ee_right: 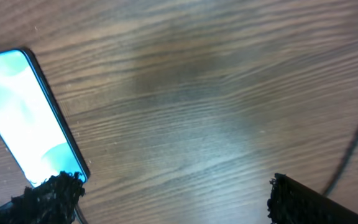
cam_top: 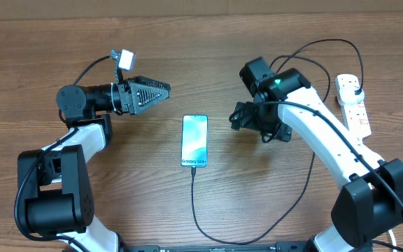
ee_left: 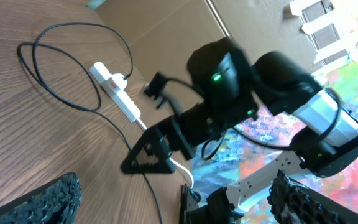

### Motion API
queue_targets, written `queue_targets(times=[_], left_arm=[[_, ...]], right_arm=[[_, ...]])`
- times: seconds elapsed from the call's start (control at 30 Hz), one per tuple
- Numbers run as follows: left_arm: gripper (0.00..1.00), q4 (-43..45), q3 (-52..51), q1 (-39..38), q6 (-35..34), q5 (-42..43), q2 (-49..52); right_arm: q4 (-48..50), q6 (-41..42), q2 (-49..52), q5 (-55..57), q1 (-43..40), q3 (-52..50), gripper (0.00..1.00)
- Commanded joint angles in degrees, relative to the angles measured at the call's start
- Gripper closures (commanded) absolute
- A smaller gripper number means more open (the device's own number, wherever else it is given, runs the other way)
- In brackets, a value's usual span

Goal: Plug charger to phone and switch on socket
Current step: 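Lift the right gripper away from the phone toward the power strip, then position the right gripper above the white power strip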

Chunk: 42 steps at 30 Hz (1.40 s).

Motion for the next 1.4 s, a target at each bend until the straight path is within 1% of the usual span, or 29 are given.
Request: queue_targets(times=[0.0,0.17,0.5,0.73,0.9,1.17,1.37], left_arm=[[0.00,0.4,0.2,0.0,1.4,1.0,-1.3],[0.00,0.4,0.2,0.0,1.4,1.0,-1.3],[0.00,0.4,0.2,0.0,1.4,1.0,-1.3],[0.00,0.4,0.2,0.0,1.4,1.0,-1.3],[0.01,0.4,0.2,0.0,1.4,1.0,-1.3],[0.00,0.4,0.2,0.0,1.4,1.0,-1.3],[0.01,0.4,0.2,0.0,1.4,1.0,-1.3]], right_arm=[[-1.4,-0.2,-1.4,4.9,-0.2,5.2,0.00],[-2.6,-0.2,-1.4,7.2,-2.4,8.6,0.00],[-3.3,-0.2,-1.4,8.1,-13.8,8.5,0.00],[-5.8,-0.1,-1.4,9.8,-18.3,8.1,0.00],[-7.9,5.0,-1.3,12.5,-22.3,8.1,0.00],[-7.7,6.3,-1.3,12.7,-31.1,6.6,0.00],[-8.1,6.3,-1.3,12.6,-34.3,4.7,0.00]])
